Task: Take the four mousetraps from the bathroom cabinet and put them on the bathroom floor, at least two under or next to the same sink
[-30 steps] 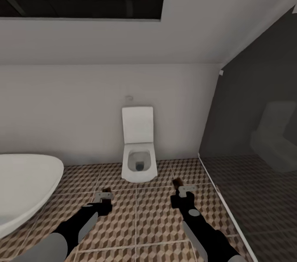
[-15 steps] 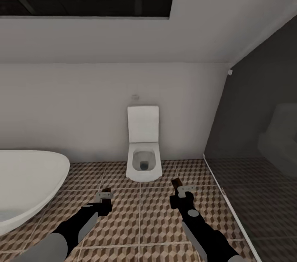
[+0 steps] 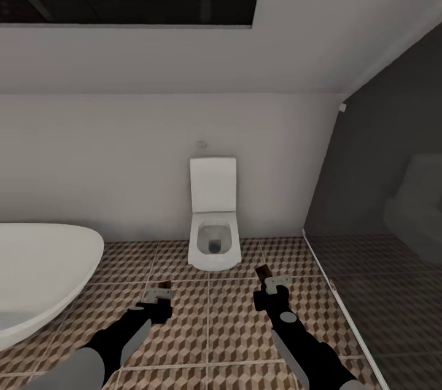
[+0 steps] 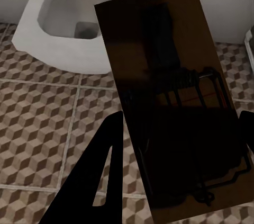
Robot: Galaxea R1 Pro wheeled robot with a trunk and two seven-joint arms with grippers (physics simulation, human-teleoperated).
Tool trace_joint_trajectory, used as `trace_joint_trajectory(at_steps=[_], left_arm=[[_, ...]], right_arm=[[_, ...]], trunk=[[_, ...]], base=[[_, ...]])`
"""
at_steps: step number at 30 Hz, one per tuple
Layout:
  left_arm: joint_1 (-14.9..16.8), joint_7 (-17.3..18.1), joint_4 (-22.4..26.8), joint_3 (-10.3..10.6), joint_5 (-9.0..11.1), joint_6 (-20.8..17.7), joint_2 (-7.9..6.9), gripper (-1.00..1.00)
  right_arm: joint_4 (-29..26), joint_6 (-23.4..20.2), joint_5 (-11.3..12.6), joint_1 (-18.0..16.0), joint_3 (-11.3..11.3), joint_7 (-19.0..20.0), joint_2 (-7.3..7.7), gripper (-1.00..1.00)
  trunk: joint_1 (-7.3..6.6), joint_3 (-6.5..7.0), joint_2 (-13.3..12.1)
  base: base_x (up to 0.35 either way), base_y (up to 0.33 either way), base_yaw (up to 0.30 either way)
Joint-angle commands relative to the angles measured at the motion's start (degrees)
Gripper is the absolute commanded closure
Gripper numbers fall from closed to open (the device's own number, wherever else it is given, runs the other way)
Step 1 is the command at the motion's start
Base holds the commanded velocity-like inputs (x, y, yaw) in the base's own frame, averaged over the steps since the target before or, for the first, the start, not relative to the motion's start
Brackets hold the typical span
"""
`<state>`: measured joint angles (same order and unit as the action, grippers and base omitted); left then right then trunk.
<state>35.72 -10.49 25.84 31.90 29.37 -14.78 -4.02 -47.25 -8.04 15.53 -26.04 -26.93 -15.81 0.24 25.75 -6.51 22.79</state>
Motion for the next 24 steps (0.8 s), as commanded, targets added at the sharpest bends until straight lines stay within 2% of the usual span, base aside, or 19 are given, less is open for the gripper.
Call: trace_joint_trajectory(at_steps=[1,10,24], left_arm=[[0.1,-0.6,0.2,0.6,0.5,-0.3,0.03,1.00],[0.1,-0.5,0.2,0.8,0.5,-0.2,0.59,1.00],[0.1,-0.4,0.3,0.8,0.5,0.6,0.68,1.00]], right_arm=[[-0.1,-0.3,0.3,-0.1,-0.2,-0.5,0.03,1.00],[-0.1,-0.3,0.3,-0.1,-0.2,-0.5,0.04,1.00],[-0.1,-0.1,0.3,-0.1,-0.3,-0.5,0.06,1.00]], trunk=[[0.04,-0.13,0.1],[0.04,-0.13,0.1],[3.11,-2.64,5.7]], base=[[0.000,0.000,0.000],[0.000,0.000,0.000],[0.000,0.000,0.000]])
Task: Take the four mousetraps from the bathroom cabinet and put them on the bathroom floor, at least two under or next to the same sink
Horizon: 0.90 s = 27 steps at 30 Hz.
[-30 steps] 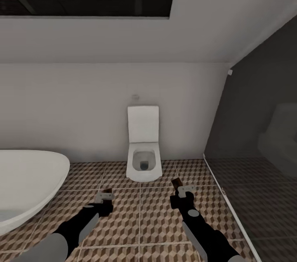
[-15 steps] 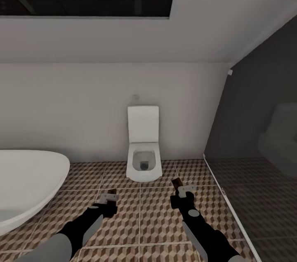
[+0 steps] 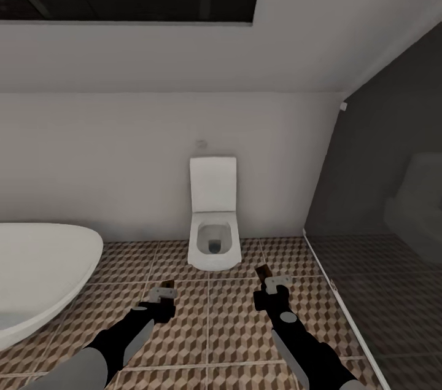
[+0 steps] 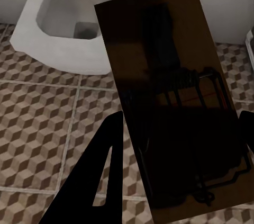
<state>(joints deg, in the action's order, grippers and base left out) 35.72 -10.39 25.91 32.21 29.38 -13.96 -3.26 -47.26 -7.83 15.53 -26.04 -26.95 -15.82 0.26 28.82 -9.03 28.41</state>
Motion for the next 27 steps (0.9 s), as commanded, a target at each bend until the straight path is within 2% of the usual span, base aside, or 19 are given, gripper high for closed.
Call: trace_joint_trajectory(at_steps=[1,6,20,27], left_arm=[[0.0,-0.5,0.2,0.5,0.5,0.0,-0.08,1.00],[0.0,-0.5,0.1,0.6,0.5,1.4,-0.08,1.00],[0.0,-0.5,0.1,0.7,0.5,1.6,-0.08,1.00],[0.0,-0.5,0.1,0.7,0.5,1.6,0.06,1.00]], right_arm=[[-0.1,-0.3,0.3,-0.1,-0.2,-0.5,0.05,1.00],[-0.1,-0.3,0.3,-0.1,-0.2,-0.5,0.09,1.00],[0.0,-0.3,0.2,-0.1,-0.2,-0.5,0.21,1.00],[0.0,-0.3,-2.0,-0.1,-0.1,-0.4,1.11,1.00]], trunk=[[0.25,-0.30,0.5],[1.35,-1.20,2.5],[4.43,-3.71,8.1],[5.96,-4.97,11.0]], base=[[0.000,0.000,0.000],[0.000,0.000,0.000],[0.000,0.000,0.000],[0.000,0.000,0.000]])
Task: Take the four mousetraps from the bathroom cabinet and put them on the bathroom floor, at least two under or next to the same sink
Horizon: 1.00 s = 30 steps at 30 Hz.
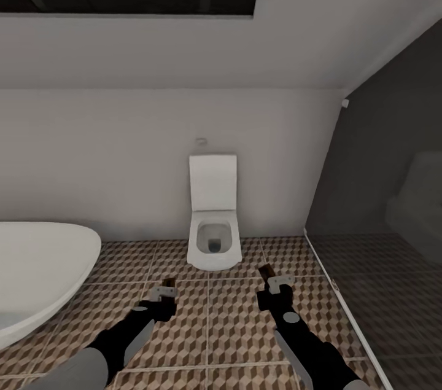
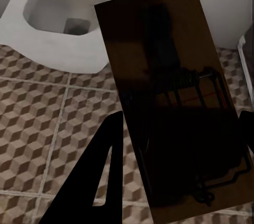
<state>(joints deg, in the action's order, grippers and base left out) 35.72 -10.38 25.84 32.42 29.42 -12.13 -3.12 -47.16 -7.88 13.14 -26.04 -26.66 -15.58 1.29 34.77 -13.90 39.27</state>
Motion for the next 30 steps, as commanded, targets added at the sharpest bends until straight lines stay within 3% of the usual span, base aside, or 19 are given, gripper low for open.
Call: trace_joint_trajectory(at_steps=[1,7,30], left_arm=[[0.0,-0.5,0.2,0.5,0.5,-0.3,0.06,1.00],[0.0,-0.5,0.1,0.7,0.5,-0.3,0.76,1.00],[0.0,-0.5,0.1,0.7,0.5,-0.3,0.85,1.00]], right_arm=[[-0.1,-0.3,0.3,-0.1,-0.4,-0.6,0.13,1.00],[-0.1,-0.3,0.1,-0.1,-0.4,-0.6,0.20,1.00],[-0.1,-0.4,0.1,-0.1,-0.3,-0.7,0.17,1.00]], trunk=[[0.24,-0.28,0.5],[1.56,-1.35,2.9],[6.61,-5.48,12.1]], base=[[0.000,0.000,0.000],[0.000,0.000,0.000],[0.000,0.000,0.000]])
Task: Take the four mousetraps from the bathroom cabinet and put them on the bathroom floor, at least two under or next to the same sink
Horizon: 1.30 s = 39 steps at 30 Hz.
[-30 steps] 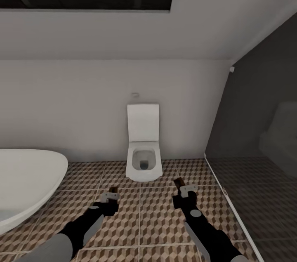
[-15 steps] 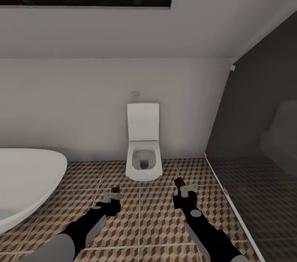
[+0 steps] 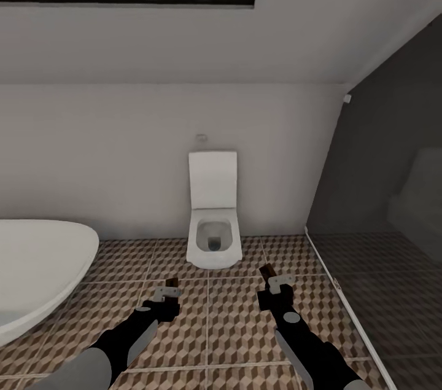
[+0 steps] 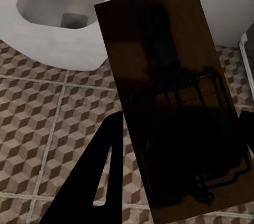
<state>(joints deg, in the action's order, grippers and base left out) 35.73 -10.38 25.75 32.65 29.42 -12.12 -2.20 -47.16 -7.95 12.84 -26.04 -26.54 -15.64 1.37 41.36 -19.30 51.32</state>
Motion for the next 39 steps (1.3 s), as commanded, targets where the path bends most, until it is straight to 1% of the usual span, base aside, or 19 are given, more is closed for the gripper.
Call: trace_joint_trajectory(at_steps=[1,18,26,39], left_arm=[[0.0,-0.5,0.2,0.5,0.5,-0.3,-0.08,1.00],[0.0,-0.5,0.2,0.5,0.5,-0.3,-0.01,1.00],[0.0,-0.5,0.2,0.5,0.5,-0.3,-0.03,1.00],[0.0,-0.5,0.2,0.5,0.5,-0.3,0.00,1.00]], right_arm=[[-0.1,-0.3,0.4,-0.1,-0.4,-0.6,0.08,1.00],[-0.2,-0.3,0.5,-0.1,-0.2,-0.5,0.04,1.00],[-0.2,-0.3,0.5,-0.1,-0.1,1.8,0.04,1.00],[-0.2,-0.3,0.5,-0.1,-0.1,2.0,0.00,1.00]], trunk=[[0.23,-0.26,0.5],[3.97,-3.31,7.3],[5.73,-4.75,10.5],[8.58,-7.08,15.7]], base=[[0.000,0.000,0.000],[0.000,0.000,0.000],[0.000,0.000,0.000],[0.000,0.000,0.000]])
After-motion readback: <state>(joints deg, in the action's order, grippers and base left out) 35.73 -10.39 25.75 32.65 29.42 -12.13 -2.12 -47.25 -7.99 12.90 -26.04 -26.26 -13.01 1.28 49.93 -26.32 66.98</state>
